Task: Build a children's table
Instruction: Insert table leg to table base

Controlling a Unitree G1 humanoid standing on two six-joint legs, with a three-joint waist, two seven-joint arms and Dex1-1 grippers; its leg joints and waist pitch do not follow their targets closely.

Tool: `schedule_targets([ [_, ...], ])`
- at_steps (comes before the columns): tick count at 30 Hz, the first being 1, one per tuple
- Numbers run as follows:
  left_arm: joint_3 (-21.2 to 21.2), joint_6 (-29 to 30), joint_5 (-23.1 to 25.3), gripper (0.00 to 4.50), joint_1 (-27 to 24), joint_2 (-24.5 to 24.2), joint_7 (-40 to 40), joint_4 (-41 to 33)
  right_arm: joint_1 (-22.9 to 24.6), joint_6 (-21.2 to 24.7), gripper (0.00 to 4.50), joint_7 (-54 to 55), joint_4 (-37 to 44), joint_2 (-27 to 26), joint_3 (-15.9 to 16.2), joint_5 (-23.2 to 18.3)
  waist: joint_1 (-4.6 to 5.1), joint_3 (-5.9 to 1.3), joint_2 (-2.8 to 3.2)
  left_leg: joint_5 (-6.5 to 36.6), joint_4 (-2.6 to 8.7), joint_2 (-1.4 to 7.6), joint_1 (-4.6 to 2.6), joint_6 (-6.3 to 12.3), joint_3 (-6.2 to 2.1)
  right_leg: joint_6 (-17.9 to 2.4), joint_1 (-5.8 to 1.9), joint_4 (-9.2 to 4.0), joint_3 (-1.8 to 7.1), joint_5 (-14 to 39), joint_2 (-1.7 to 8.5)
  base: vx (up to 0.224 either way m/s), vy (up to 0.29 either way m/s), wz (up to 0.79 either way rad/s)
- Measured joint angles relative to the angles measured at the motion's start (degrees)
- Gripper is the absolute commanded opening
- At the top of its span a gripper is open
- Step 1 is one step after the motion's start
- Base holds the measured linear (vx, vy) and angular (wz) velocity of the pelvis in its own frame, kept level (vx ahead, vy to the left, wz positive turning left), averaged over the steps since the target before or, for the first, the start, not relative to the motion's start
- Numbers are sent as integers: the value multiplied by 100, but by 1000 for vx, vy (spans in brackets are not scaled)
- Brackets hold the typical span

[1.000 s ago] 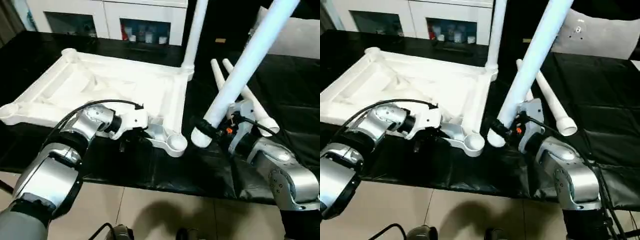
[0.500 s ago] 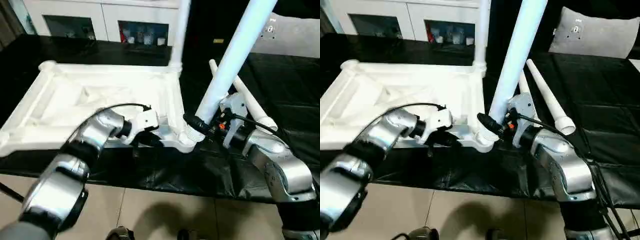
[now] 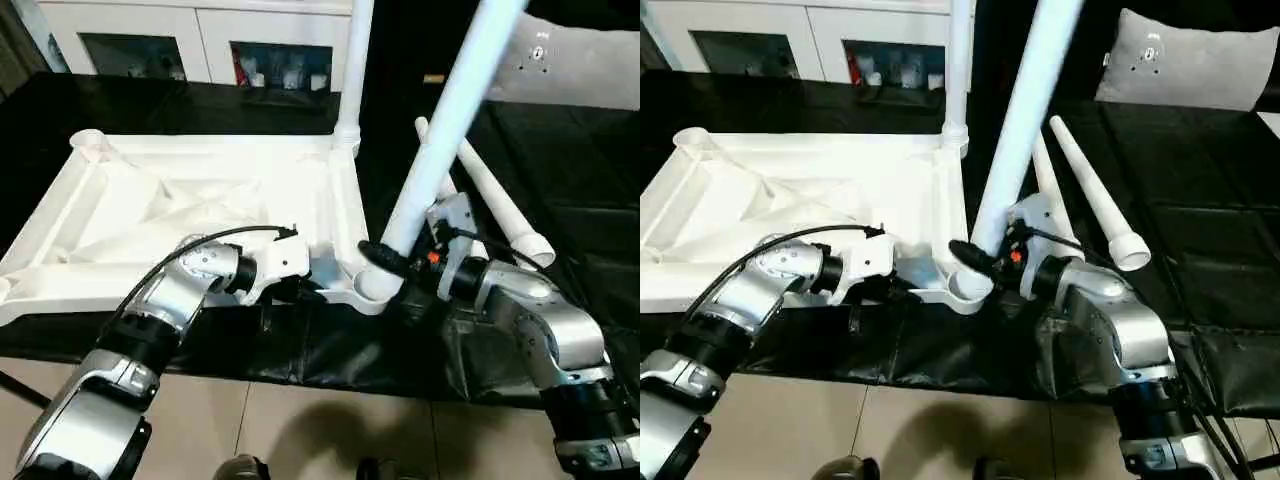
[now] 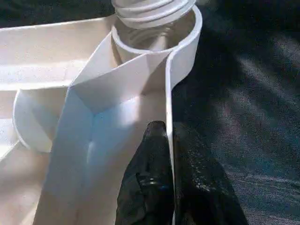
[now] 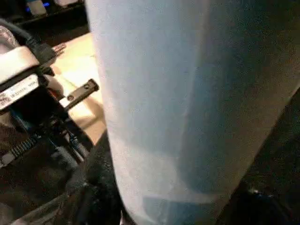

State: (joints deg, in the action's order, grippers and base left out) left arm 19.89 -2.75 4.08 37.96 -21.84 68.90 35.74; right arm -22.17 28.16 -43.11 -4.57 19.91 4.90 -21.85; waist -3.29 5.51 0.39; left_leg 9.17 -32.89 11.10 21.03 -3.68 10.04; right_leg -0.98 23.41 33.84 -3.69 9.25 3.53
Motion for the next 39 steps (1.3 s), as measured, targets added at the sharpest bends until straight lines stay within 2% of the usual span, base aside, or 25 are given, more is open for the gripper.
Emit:
schedule_targets([
  [11, -45, 70, 7, 0, -80, -41, 77, -153, -202, -181, 190, -305, -267, 16, 320, 205, 36, 0, -3, 1, 9, -7, 1, 0, 1, 6, 2, -3, 1, 8, 6, 0, 0, 0],
  [15, -47, 115, -1, 0, -142, -112, 180, -296, -279, -359, 190, -404, -419, 33, 440, 278, 42, -7, -18, 1, 29, -7, -2, 0, 1, 6, 6, -3, -1, 21, 4, 0, 0, 0],
  [21, -45, 172, -4, 0, -145, -163, 301, -359, -364, -377, 190, -637, -563, 51, 468, 272, 79, -18, -46, 6, 42, -6, -2, -7, 2, 1, 8, -2, -2, 39, 2, 0, 0, 0],
  [25, -45, 174, -4, 0, -146, -159, 321, -374, -373, -357, 190, -695, -670, 36, 404, 158, 75, -20, -48, 6, 47, -6, -3, -7, 2, -8, 8, 1, -4, 43, 3, 0, 0, 0],
  [29, -69, 188, -4, 0, -160, -89, 307, -389, -184, -257, 190, -611, -912, -241, -108, -279, 59, -21, -45, 6, 52, -7, -4, -7, 3, -15, 8, 0, -4, 42, 3, 0, 0, 0],
  [34, -84, 226, -4, 0, -167, -15, 263, -388, 221, -377, 190, -479, -787, -420, -455, -573, 20, -29, -30, 8, 53, -8, -4, -8, 4, -15, 8, -2, -5, 43, 5, 0, 0, 0],
  [37, -85, 225, -4, 0, -171, 11, 261, -387, 474, -655, 190, -396, -542, -432, -412, -486, -5, -36, -18, 13, 54, -9, -4, -11, 4, -18, 8, -2, -4, 46, 6, 0, 0, 0],
  [39, -85, 225, -3, 0, -176, 20, 262, -380, 559, -1009, 190, -341, -386, -335, -170, -199, -5, -42, -8, 19, 54, -9, -5, -18, 4, -18, 7, -2, -4, 47, 6, 0, 0, 0],
])
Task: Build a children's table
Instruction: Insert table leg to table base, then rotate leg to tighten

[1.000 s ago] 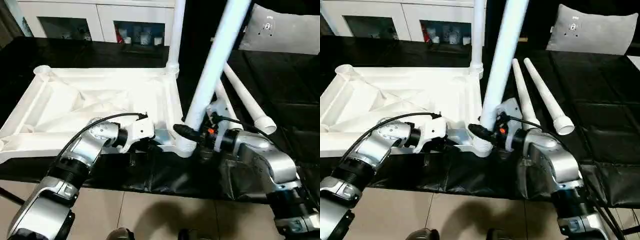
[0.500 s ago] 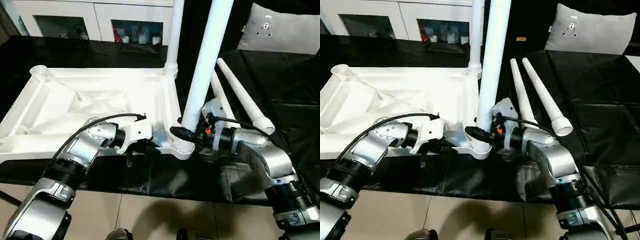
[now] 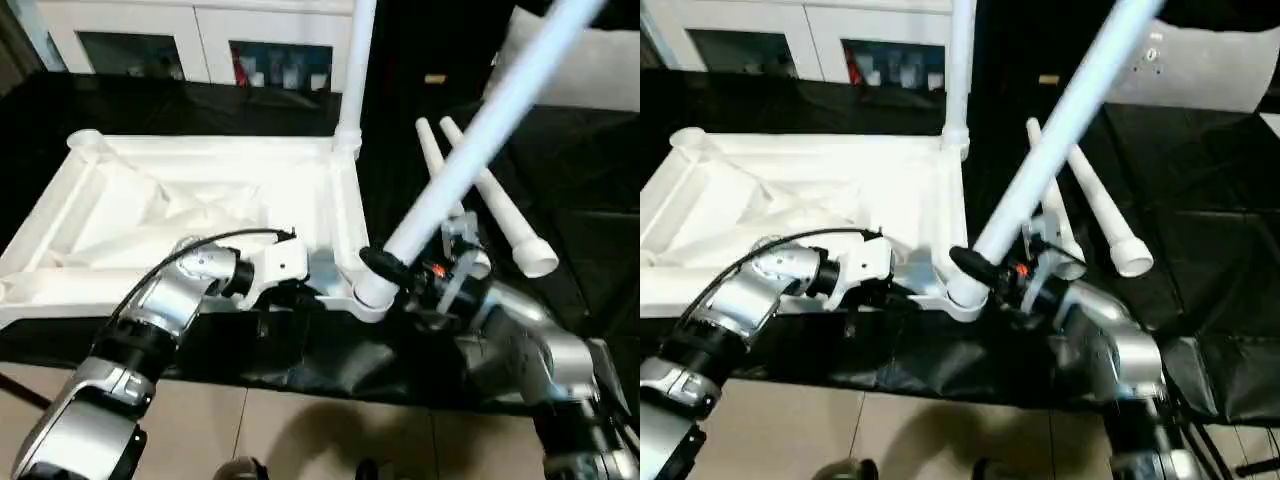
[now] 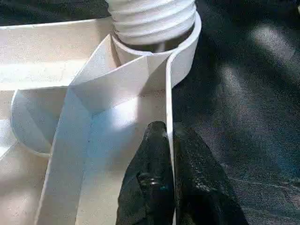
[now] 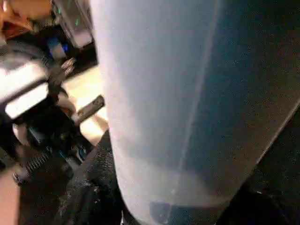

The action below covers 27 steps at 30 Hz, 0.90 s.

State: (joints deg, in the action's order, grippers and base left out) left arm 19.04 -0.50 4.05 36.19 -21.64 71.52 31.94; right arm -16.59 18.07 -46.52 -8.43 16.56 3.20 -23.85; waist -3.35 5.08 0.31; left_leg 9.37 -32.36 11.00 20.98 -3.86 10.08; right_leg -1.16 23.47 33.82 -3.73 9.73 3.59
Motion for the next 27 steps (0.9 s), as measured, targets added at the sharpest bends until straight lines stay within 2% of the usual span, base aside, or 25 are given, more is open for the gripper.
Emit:
schedule_targets([
  [5, 0, -6, 6, 0, -4, 4, -21, 11, -18, -442, 190, -23, 157, 249, 468, 584, 3, -1, 0, 1, -1, -1, -4, 0, 0, 17, -5, -4, 0, 11, 0, 0, 0, 0],
  [9, 0, -8, 11, 0, -19, 7, -38, 10, -61, -584, 190, -81, 190, 348, 658, 857, 6, -4, -6, 1, 0, -1, -12, 0, 0, 19, -12, -6, 1, 12, 1, 0, 0, 0],
  [15, -2, -48, 11, 0, -43, -72, -38, 0, -201, -777, 190, -227, -29, 388, 783, 905, 34, -7, -15, 2, 3, -1, -11, 2, 0, 20, -14, -10, 2, 13, 0, 0, 0, 0],
  [23, -7, -120, 9, 0, -23, -152, 121, 0, -380, -799, 190, -602, -254, 402, 794, 862, 84, 10, -62, 1, 31, -1, -12, 1, -1, 20, -17, -33, 1, 13, -3, 0, 0, 0],
  [27, 10, -378, -38, 0, 235, -152, 429, 408, -452, -799, 190, -876, -263, 487, 812, 845, 95, 39, -90, 1, 72, 0, -10, 1, -1, 21, -16, -67, -4, 13, -11, 0, 0, 0],
])
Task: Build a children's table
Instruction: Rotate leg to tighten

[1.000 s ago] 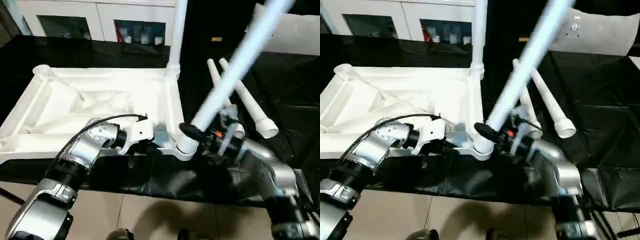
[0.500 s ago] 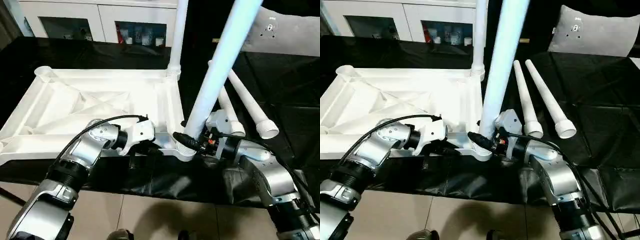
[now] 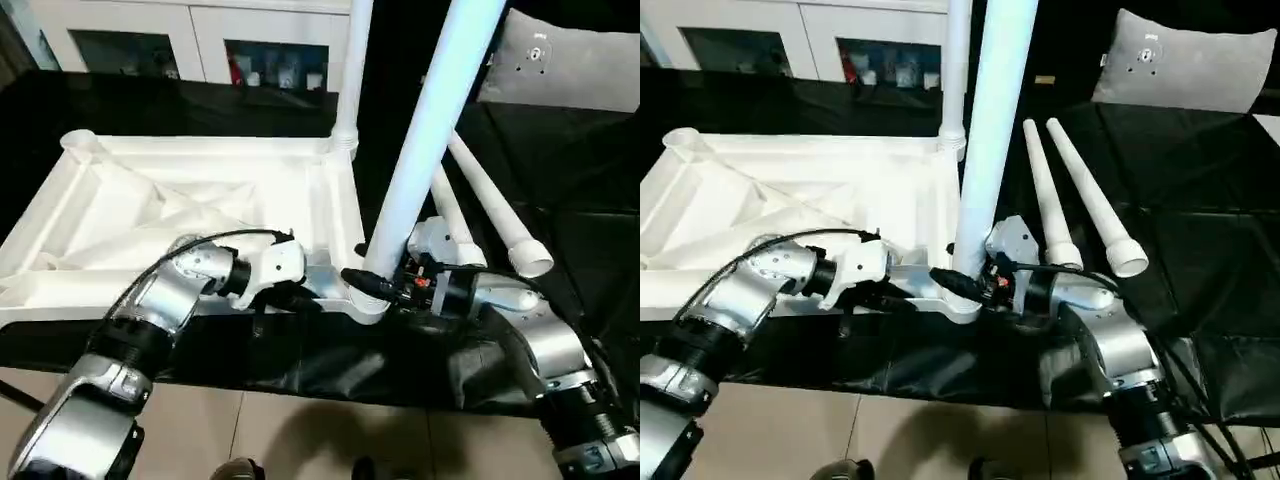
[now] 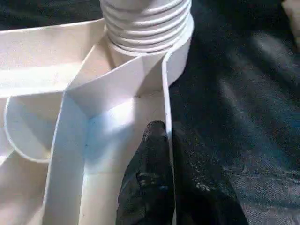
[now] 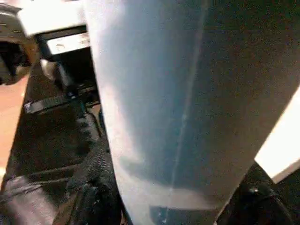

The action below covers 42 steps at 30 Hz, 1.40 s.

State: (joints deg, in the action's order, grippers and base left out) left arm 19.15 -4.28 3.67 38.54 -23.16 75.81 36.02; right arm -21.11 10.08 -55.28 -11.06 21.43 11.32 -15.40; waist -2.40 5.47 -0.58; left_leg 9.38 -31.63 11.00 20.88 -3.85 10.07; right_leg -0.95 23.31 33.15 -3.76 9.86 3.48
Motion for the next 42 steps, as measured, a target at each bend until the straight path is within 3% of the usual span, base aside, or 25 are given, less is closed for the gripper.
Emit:
schedule_targets([
  [5, 8, -237, 7, 0, 275, -32, 104, 397, -93, 1, 190, -32, -24, -20, 29, 1, -1, 58, -30, 0, 5, 0, -12, -1, 0, -1, 1, -5, 0, 0, 0, 0, 0, 0],
  [11, -31, -80, -57, 0, 240, -134, 108, 314, -111, 90, 190, 155, -20, -204, 9, 2, 41, 110, -23, 1, 11, -3, -48, -3, 0, -1, -18, -9, 6, 0, 1, 0, 0, 0],
  [19, -388, 1350, -47, 0, -766, -228, -807, -1538, -67, 216, 190, 1350, 142, -761, -77, 222, 189, 136, 5, 15, 26, -15, -78, -25, -7, -1, -6, -25, 10, 2, 1, 0, 0, 0],
  [22, -468, 2109, 116, 0, -999, 50, -1377, -2164, -323, 316, 190, 1825, -122, -964, -189, 378, 266, 143, 15, 16, 26, -18, -74, -26, -7, -2, -5, -46, 12, 2, 1, 0, 0, 0],
  [28, -410, 3409, 554, 0, -1073, 867, -2498, -2831, -786, 397, 190, 2619, -667, -1209, -419, 517, 275, 145, 21, 18, 27, -22, -48, -24, -7, -2, 7, -54, 15, 2, 1, 0, 0, 0],
  [31, -255, 3487, 711, 0, -1006, 987, -2766, -2850, -822, 437, 190, 2774, -698, -1227, -484, 578, 224, 133, 20, 21, 41, -19, -47, -27, -7, -4, 7, -51, 12, 0, -4, 0, 0, 0],
  [38, -235, 3536, 727, 0, -1022, 976, -2836, -2920, -847, 436, 190, 2797, -740, -1294, -529, 618, 224, 129, 13, 32, 47, -15, -35, -40, -7, -14, 7, -50, 10, -6, -8, 0, 0, 0],
  [39, -237, 3534, 728, 0, -1039, 961, -2861, -2941, -874, 433, 225, 2794, -779, -1313, -533, 617, 230, 129, 13, 32, 46, -14, -35, -40, -7, -16, 8, -50, 10, -7, -9, 0, 0, 0],
  [41, -257, 3470, 721, 0, -1062, 912, -2869, -2949, -911, 398, 225, 2785, -839, -1346, -543, 613, 244, 128, 12, 32, 46, -13, -35, -40, -7, -17, 7, -49, 9, -8, -10, 0, 0, 0],
  [42, -257, 3419, 704, 0, -1068, 877, -2868, -2949, -937, 366, 246, 2786, -947, -1360, -561, 606, 251, 128, 12, 32, 47, -12, -35, -40, -7, -17, 8, -49, 9, -8, -11, 0, 0, 0],
])
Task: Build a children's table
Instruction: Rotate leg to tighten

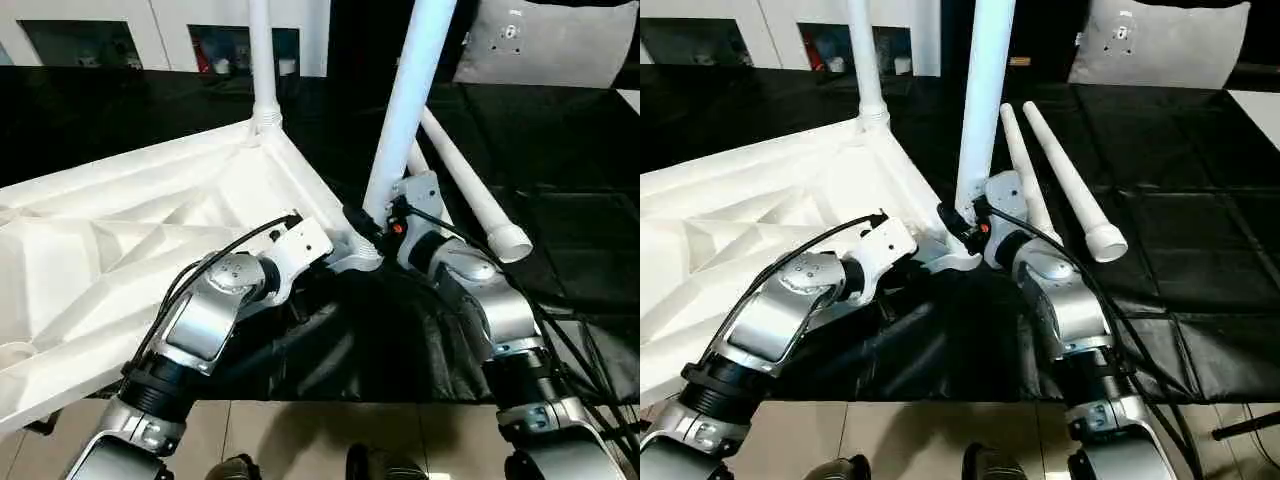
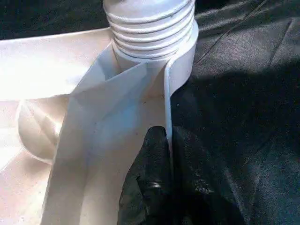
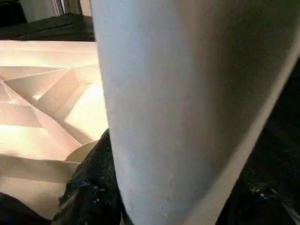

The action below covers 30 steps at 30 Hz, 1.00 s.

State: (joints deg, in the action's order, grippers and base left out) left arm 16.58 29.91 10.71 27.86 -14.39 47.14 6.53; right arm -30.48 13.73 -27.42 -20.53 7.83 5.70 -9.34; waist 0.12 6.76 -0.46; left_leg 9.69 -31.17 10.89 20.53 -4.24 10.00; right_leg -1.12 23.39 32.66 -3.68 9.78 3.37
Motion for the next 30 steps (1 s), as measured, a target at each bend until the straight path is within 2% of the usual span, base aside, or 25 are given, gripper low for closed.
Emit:
schedule_targets([
  [4, 15, -184, -75, 0, -16, -80, 62, 6, 20, -89, 277, -44, -191, -27, -66, -13, -18, 1, 13, 0, 2, 2, 3, 0, 2, -3, 25, 3, 0, -1, -2, 0, 0, 0],
  [8, 11, -343, -166, 0, -4, -173, 184, 79, 134, -171, 315, -252, -198, 42, -85, -119, -58, -19, 60, -1, 2, 3, 51, 2, 4, -42, 52, 21, -1, -13, -1, 0, 0, 0],
  [13, 5, -605, -339, 0, 94, -337, 401, 284, 565, -205, 353, -687, -4, 323, -70, -177, -152, -3, 111, -2, -1, 10, 55, 3, 5, -55, 64, 41, -6, -3, -6, 0, 0, 0],
  [23, -21, -1090, -533, 0, 256, -626, 794, 710, 1087, -185, 443, -1456, 475, 931, -69, -303, -207, 5, 131, -1, -33, 12, 52, 5, 0, -67, 65, 45, -8, -11, -5, 0, 0, 0],
  [30, 11, -1710, -692, 0, 412, -929, 1365, 1160, 1133, -512, 448, -2102, 753, 1520, -63, -333, -243, 5, 131, -7, -53, 13, 58, 29, -6, -71, 62, 49, -13, -13, -4, 0, 0, 0],
])
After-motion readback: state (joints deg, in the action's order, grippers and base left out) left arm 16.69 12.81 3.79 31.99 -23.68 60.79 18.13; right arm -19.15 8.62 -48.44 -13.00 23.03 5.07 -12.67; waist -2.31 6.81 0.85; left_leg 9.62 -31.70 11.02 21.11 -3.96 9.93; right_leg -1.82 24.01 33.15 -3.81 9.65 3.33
